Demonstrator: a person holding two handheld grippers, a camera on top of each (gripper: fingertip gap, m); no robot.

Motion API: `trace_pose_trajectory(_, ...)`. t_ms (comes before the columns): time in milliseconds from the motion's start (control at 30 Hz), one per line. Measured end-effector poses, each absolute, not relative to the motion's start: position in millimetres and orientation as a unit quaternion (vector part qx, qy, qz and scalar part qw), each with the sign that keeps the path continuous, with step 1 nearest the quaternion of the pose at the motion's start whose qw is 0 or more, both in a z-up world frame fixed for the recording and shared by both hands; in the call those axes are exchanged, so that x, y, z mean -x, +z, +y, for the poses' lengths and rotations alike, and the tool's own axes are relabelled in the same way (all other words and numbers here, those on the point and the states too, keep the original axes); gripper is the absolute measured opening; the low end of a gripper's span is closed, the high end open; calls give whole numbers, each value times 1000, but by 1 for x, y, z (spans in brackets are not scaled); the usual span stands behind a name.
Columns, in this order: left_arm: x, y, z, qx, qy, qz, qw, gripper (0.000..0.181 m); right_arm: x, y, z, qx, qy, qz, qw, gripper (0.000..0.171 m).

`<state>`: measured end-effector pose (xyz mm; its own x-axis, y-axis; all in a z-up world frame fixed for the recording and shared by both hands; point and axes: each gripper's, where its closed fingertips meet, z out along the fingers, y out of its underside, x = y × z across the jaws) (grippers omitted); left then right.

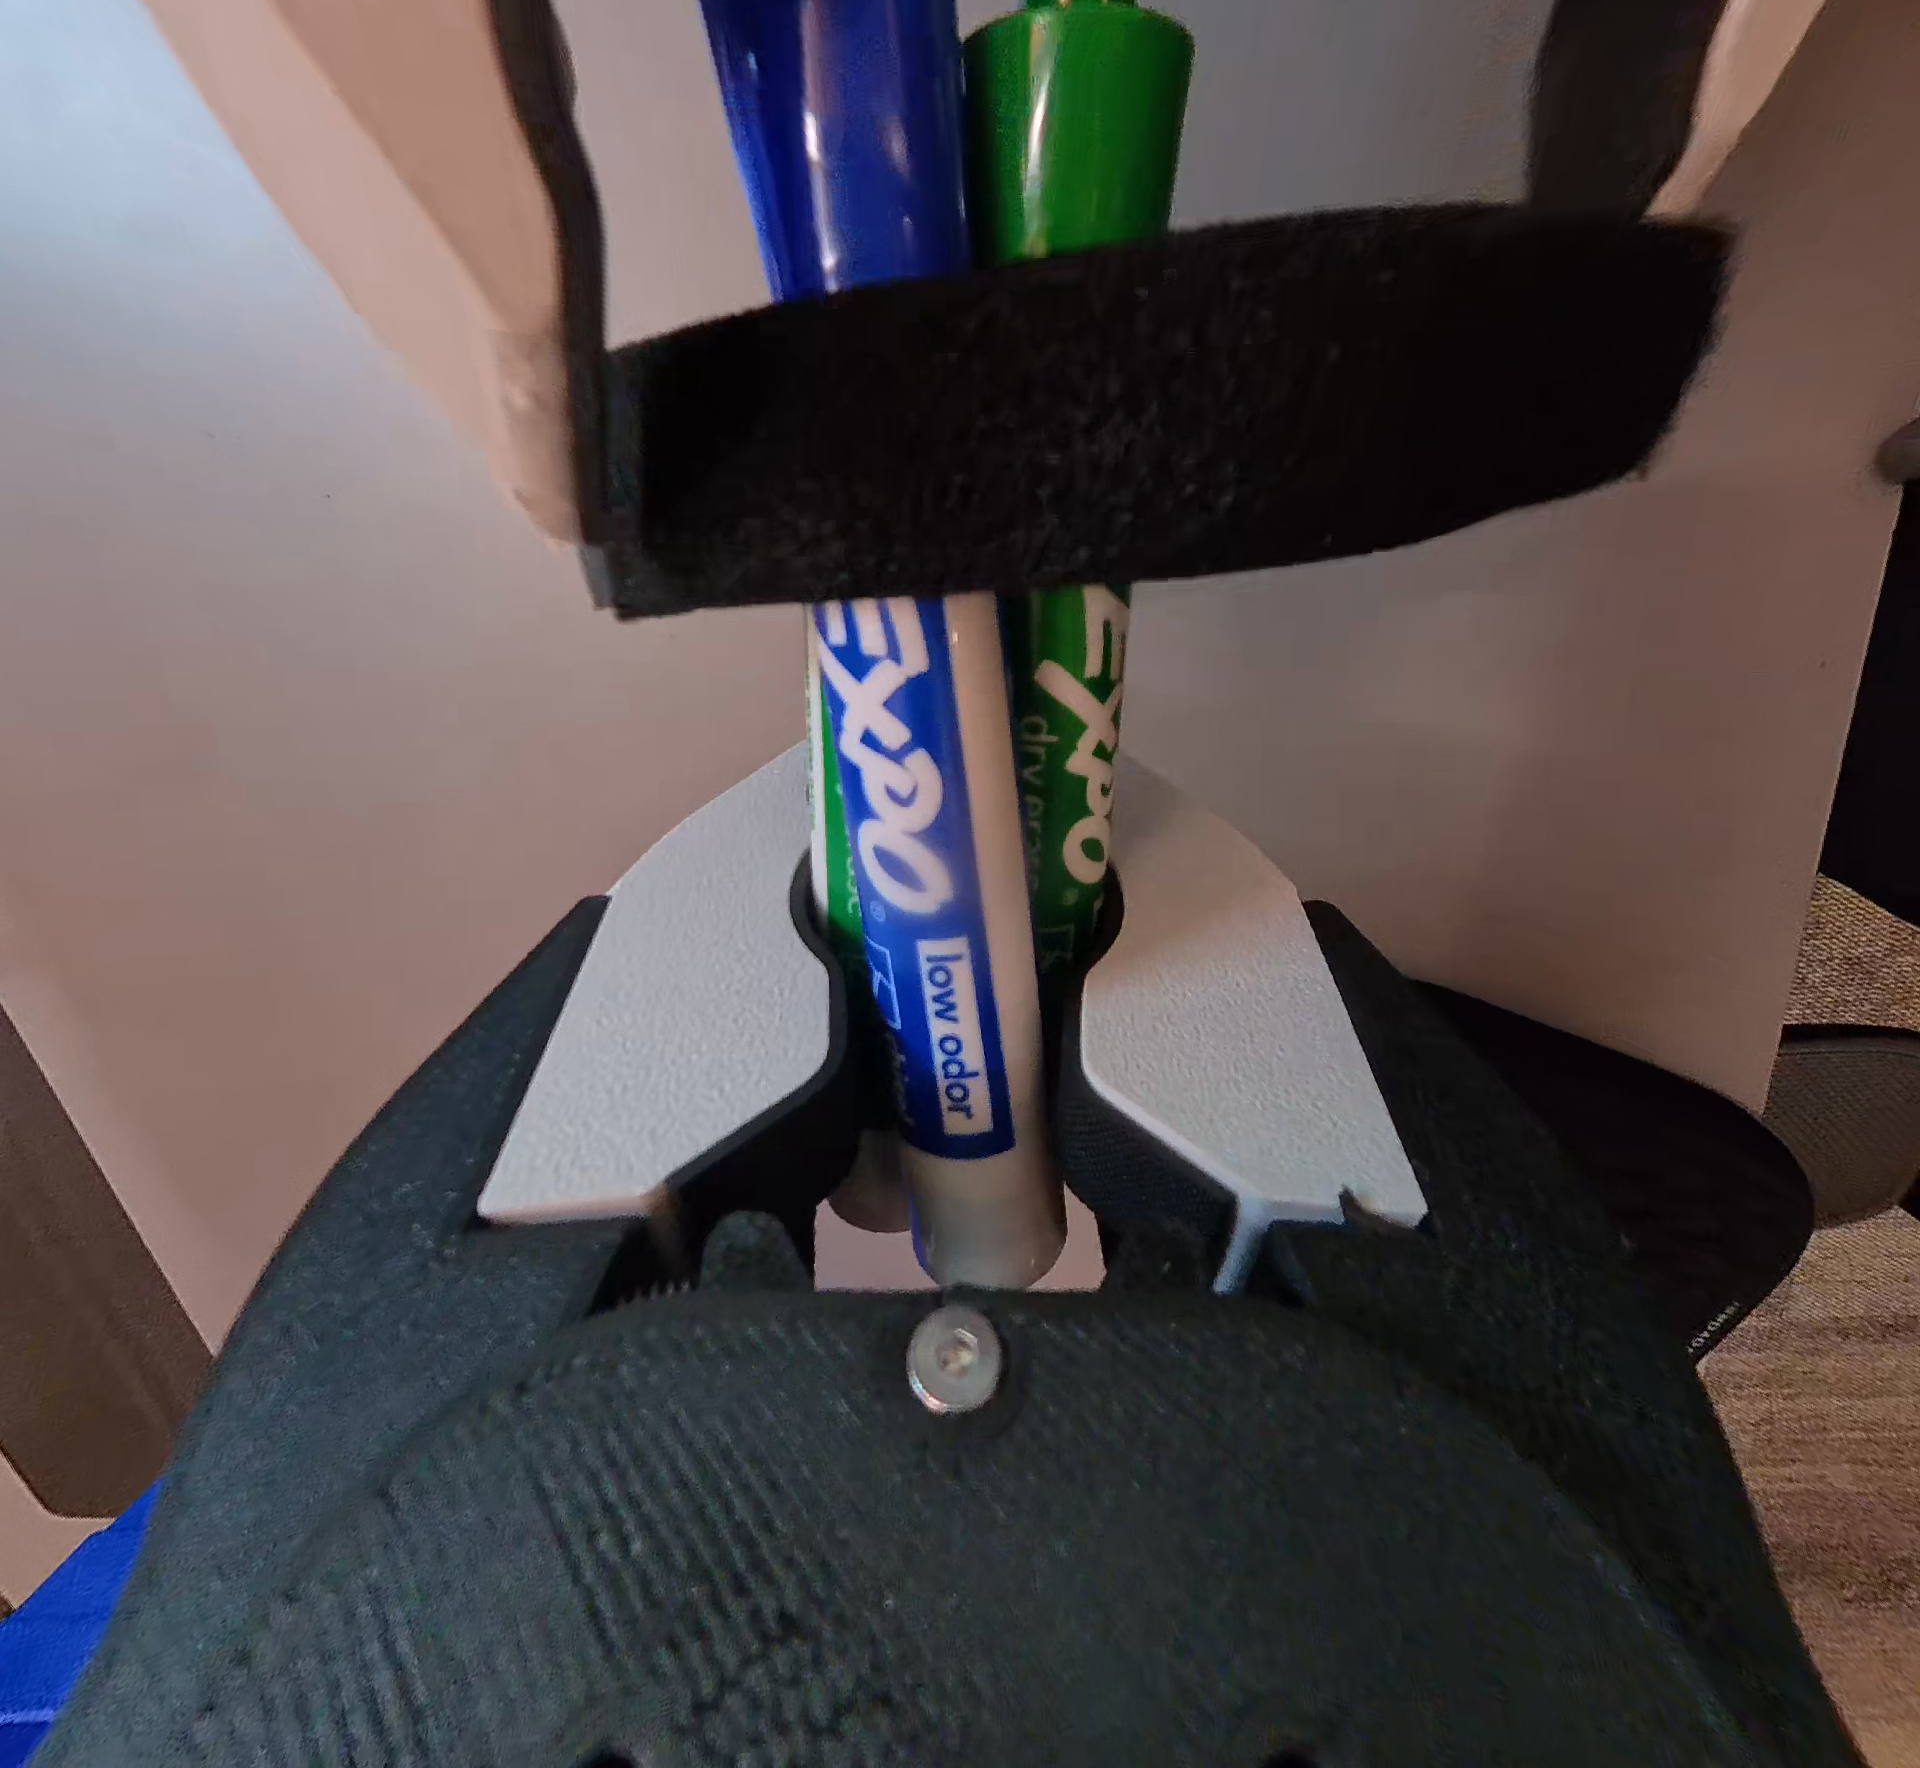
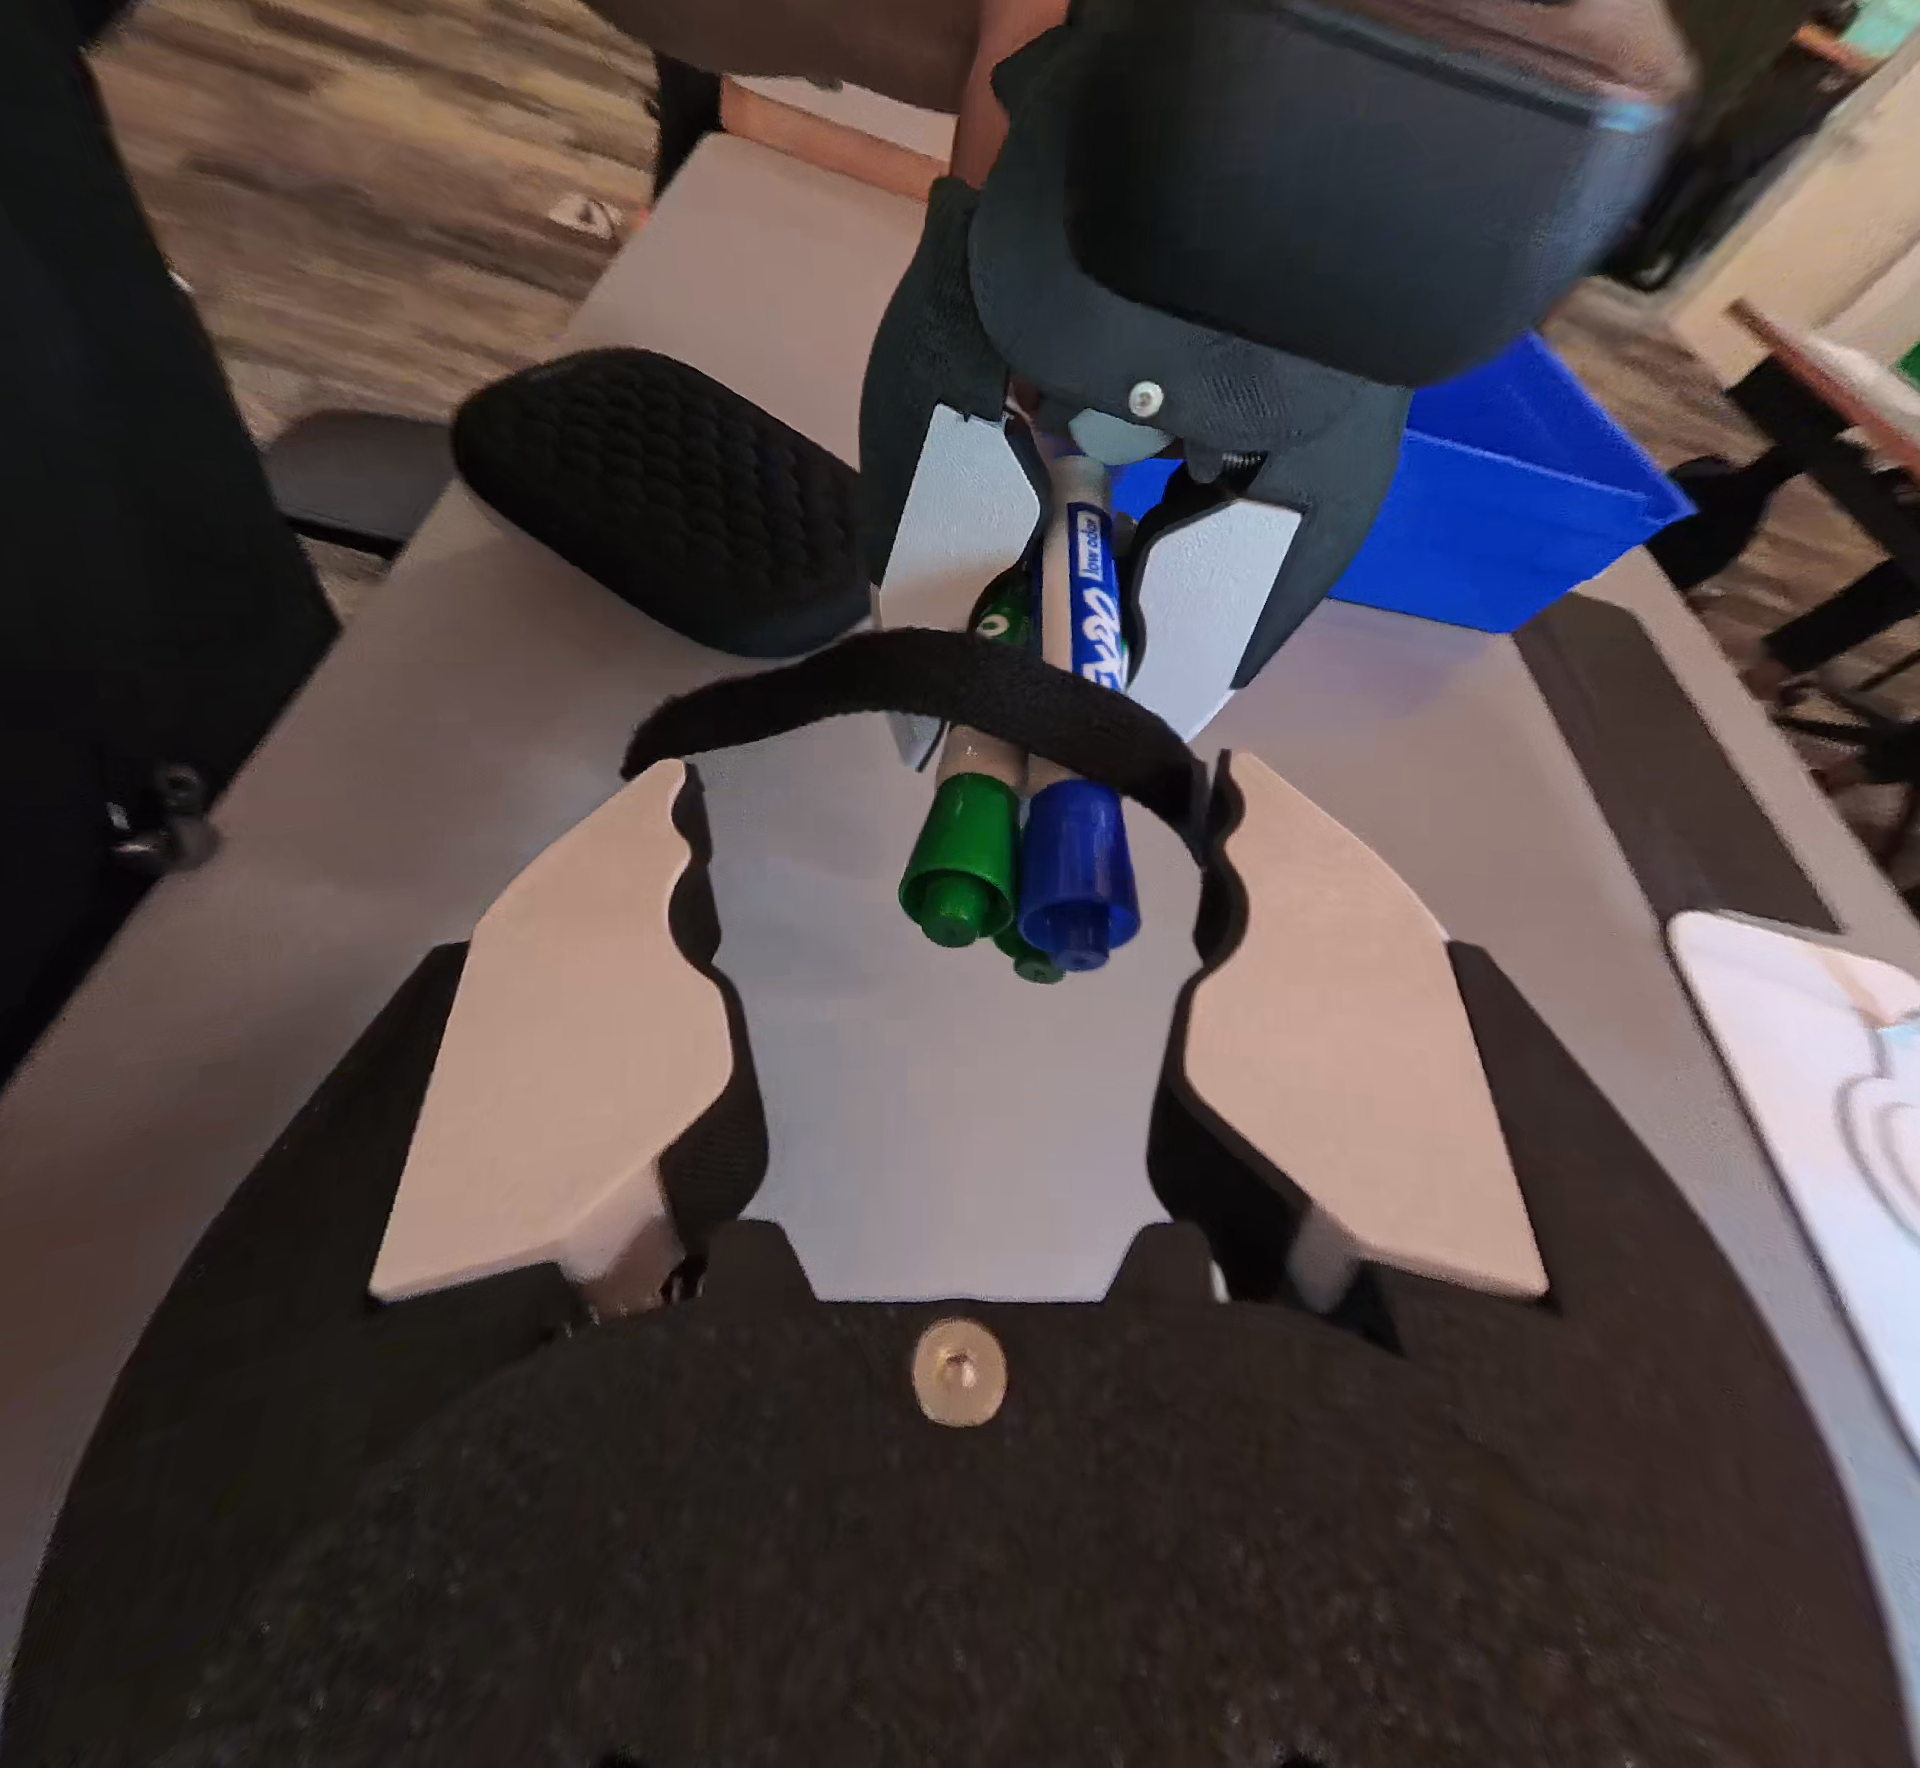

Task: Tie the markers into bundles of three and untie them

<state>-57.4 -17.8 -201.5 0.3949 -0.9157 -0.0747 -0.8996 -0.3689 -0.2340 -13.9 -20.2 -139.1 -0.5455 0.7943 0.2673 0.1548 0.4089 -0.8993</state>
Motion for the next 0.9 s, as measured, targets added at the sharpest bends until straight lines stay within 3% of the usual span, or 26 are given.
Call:
trace_pose_trajectory(400, 55, -205, -18, 829, -50, 545, 112, 43, 9, -143, -28, 331, 487, -758, 280, 98)
trace_pose_trajectory(667, 51, -204, -20, 833, -83, 535, 113, 43, 12, -154, -24, 359, 456, -771, 263, 90)
trace_pose_trajectory(900, 54, -210, -22, 835, -93, 533, 102, 42, 6, -158, -33, 377, 487, -767, 179, 103)
